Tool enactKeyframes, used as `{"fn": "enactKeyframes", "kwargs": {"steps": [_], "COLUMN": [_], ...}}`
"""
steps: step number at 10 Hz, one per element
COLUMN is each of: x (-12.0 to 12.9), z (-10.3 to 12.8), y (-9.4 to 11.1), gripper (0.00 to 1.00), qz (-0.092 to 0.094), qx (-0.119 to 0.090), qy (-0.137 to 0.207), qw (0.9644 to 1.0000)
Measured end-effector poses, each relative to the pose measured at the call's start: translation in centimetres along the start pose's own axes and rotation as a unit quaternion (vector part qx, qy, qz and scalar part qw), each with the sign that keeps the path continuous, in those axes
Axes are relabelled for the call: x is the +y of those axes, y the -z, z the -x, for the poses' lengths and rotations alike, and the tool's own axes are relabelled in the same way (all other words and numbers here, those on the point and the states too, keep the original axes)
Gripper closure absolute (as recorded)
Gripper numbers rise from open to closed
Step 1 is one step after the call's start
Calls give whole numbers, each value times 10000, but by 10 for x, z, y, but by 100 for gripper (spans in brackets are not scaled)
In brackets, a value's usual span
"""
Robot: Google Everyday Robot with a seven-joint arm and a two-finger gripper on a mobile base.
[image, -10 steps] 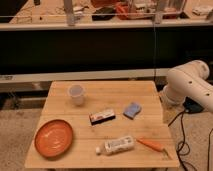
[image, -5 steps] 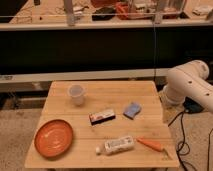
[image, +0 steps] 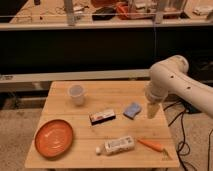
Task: Place the eraser in the ceramic cup
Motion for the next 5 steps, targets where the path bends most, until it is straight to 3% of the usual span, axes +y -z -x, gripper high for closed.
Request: {"fn": "enactKeyframes", "kwargs": {"steps": [5], "x": [-5], "z": [68], "y": [-19], "gripper": [20], "qz": [-69], "qx": [-272], "qy": [529], "qw": [9982]}}
